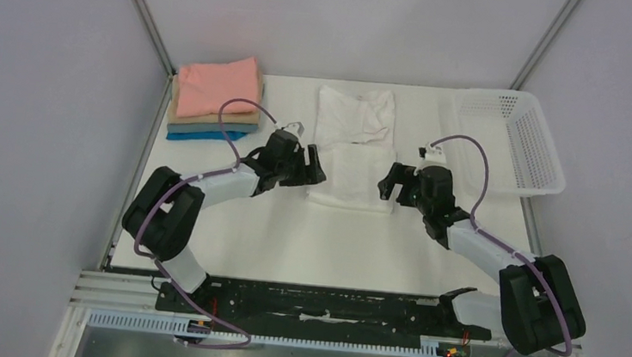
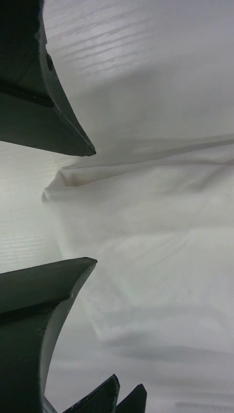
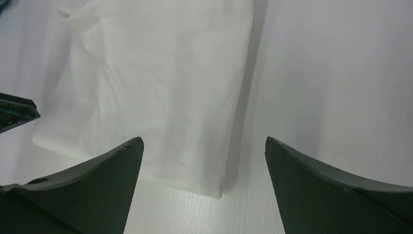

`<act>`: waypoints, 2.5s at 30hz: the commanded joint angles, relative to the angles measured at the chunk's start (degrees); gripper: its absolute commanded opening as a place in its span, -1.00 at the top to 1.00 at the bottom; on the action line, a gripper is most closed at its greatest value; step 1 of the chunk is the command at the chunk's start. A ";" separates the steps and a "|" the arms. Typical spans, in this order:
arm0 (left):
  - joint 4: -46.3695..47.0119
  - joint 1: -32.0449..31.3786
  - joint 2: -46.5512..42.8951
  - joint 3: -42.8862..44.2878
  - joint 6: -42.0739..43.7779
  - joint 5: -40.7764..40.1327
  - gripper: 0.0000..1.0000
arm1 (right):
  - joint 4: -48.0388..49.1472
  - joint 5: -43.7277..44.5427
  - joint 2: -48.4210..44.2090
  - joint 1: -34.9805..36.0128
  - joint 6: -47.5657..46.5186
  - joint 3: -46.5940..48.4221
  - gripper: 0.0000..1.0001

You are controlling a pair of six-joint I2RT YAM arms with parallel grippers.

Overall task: Fold and stack the t-shirts
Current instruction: Grab one side of the 2/3 rectangular tshirt with both arms, then fold the long partially folded tshirt into a neat square

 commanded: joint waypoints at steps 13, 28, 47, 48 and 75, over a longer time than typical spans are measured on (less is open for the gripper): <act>-4.02 -3.12 2.47 -8.82 -6.29 -4.57 0.17 | -2.02 -2.58 -3.36 -0.09 6.22 -9.02 -0.95; 1.30 -3.29 4.08 -11.26 -9.41 -1.37 0.79 | 5.69 -11.28 2.29 1.30 11.33 -11.63 -0.06; 1.22 -10.21 -15.36 -28.79 -14.95 -6.13 0.95 | -8.80 -11.94 -12.10 6.18 7.76 -22.61 1.00; 2.28 -13.26 -18.06 -31.15 -16.85 -6.97 0.96 | -10.49 -11.53 -14.55 8.28 8.98 -23.78 1.00; -24.83 -44.95 -53.88 -28.74 -31.69 -37.70 0.96 | -27.94 11.59 -39.11 31.93 13.50 -12.31 1.00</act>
